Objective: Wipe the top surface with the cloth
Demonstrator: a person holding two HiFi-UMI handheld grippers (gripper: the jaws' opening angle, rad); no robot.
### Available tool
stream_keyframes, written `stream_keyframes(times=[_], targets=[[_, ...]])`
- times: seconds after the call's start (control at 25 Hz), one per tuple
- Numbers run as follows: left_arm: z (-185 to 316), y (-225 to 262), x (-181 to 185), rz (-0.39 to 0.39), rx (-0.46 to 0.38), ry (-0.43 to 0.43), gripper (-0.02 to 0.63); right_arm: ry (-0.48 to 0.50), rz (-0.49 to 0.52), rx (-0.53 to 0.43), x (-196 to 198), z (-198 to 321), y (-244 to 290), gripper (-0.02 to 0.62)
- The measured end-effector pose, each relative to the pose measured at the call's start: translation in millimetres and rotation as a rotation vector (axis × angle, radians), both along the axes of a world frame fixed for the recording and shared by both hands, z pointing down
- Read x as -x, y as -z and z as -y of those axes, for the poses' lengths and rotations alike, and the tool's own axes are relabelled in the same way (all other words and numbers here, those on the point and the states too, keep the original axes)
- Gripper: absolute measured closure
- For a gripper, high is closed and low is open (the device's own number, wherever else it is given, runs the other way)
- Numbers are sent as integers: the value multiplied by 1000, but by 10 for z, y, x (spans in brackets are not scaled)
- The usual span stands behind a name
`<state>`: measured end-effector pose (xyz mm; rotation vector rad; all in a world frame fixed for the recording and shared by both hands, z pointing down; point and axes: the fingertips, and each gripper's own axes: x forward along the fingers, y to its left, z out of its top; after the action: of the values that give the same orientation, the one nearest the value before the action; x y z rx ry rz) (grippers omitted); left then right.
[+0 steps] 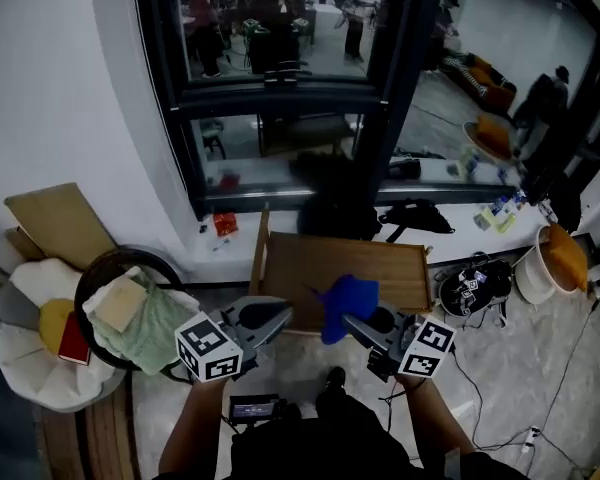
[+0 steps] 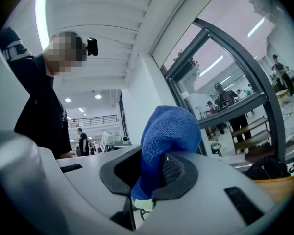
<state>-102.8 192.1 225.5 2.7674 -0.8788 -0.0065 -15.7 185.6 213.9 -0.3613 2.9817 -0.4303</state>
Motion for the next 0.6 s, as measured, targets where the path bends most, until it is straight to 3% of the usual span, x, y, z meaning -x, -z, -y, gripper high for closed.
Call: stream_keyframes(times=[0.28,0.44,0.6], targets=[[-465,199,56,3,-64,-10,600,52,18,40,16,-371,35,532],[-645,236,-4,-36,-72,1,600,82,-13,-14,-41,-561,55,532],[-814,217,-211,7,-82,13,600,114,-20,-71,-246,-734,100,532]])
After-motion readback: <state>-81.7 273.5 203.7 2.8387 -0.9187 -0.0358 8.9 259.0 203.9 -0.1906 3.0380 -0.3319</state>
